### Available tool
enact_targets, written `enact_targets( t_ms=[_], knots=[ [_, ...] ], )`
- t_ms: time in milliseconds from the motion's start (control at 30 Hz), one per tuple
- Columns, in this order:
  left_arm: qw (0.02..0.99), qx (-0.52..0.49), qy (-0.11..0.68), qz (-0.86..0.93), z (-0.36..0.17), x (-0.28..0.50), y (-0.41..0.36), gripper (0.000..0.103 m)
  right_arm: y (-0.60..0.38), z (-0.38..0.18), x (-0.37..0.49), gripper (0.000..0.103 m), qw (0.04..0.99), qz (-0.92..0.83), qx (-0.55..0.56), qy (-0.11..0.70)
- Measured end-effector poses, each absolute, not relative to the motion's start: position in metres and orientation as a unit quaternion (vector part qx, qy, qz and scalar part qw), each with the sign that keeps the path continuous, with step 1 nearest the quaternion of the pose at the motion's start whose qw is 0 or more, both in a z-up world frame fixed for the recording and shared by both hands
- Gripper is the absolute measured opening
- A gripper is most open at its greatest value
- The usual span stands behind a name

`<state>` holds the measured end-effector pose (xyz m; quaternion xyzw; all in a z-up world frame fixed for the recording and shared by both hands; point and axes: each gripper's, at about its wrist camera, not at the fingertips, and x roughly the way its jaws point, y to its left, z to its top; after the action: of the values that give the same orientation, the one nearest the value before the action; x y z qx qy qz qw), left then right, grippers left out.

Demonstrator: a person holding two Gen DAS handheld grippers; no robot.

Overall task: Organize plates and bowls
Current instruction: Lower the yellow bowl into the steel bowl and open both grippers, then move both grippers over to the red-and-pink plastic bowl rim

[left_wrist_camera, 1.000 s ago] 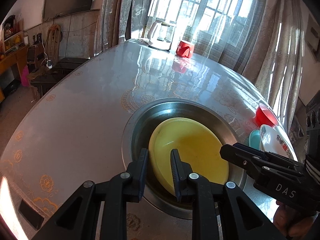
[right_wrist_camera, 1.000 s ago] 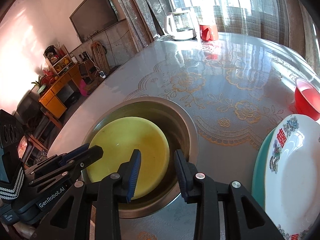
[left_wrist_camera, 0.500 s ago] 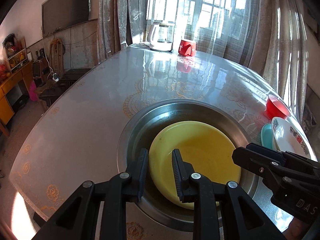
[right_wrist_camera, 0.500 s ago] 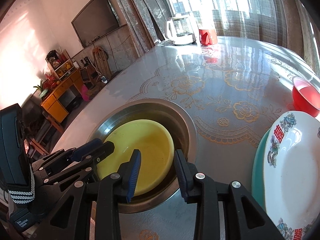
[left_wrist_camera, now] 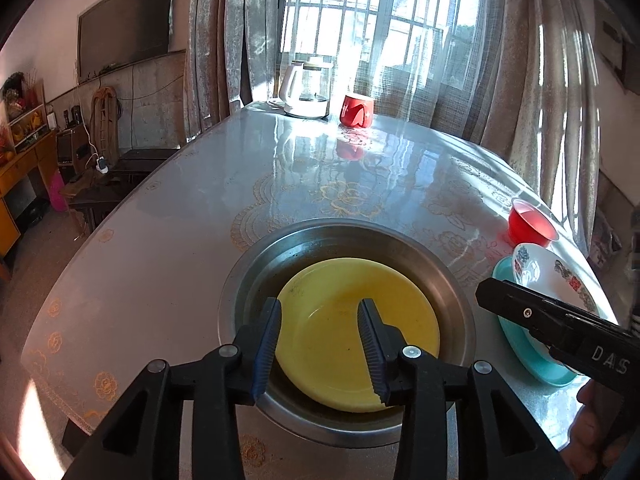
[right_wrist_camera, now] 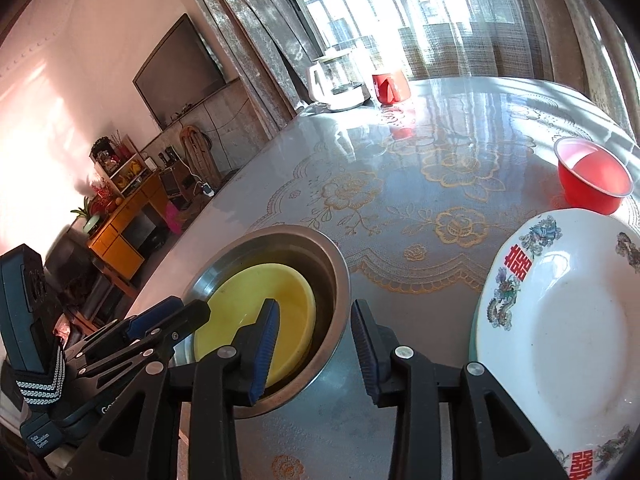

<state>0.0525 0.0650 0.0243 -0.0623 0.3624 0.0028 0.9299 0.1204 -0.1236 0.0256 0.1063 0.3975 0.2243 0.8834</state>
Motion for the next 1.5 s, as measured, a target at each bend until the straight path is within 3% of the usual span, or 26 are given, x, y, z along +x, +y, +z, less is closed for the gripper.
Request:
enact_targets(
  t_ms=[1100, 1500],
  knots=[
    [0.914, 0.045, 0.39, -0.105, 0.032, 0.094, -0.056, 0.046, -0.325, 0.028, 0.121, 0.038, 0.894, 0.04, 0.252, 0.369],
    [0.901, 0.014, 0.404, -0.158, 0.043, 0.14, -0.091, 0.046, -0.375, 0.026, 0.145, 0.038, 0.884, 0.024, 0.294, 0.364]
  ],
)
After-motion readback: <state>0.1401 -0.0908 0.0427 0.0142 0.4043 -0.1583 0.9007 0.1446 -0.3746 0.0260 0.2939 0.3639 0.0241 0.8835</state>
